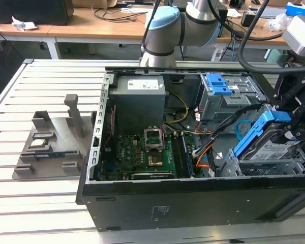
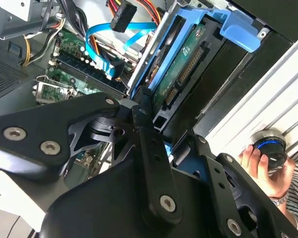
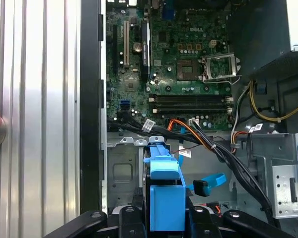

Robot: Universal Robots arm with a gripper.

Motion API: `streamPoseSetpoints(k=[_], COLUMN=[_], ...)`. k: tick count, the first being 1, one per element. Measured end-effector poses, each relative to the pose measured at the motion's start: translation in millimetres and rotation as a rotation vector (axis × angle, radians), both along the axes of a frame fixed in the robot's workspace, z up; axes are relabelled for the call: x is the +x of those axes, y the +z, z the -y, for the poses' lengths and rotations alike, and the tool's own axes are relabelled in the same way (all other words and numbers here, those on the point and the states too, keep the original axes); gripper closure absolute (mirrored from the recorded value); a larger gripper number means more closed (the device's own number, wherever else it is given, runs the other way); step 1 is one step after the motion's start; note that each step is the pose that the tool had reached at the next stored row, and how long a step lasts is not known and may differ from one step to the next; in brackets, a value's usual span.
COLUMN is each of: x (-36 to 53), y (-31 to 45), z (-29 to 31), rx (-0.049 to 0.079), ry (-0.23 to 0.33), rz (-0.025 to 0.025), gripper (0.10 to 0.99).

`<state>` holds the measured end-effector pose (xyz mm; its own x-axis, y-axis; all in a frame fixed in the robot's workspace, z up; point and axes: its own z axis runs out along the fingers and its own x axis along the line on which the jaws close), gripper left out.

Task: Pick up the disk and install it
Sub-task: 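Insert the disk into the insertion slot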

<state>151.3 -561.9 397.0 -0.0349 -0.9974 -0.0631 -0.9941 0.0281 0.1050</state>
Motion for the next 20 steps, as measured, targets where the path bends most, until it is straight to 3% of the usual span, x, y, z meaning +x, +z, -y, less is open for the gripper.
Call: streamPoseSetpoints(k=[5,7,10,11,16,20], x=[0.0,0.0,0.0,0.0,0.0,0.0], y=[-0.1,-0.1,-0.2,-0.2,-0.3,-0.3], z=[0.0,0.0,0.0,0.0,0.0,0.0], rx=[0.0,0.0,0.0,0.0,0.0,0.0], ry=[0.0,0.0,0.0,0.0,0.0,0.0], rz=[0.0002,0.0,0.0,0.0,0.0,0.0], gripper=[0.722,0.647,0.647,0.663,0.98,0.98])
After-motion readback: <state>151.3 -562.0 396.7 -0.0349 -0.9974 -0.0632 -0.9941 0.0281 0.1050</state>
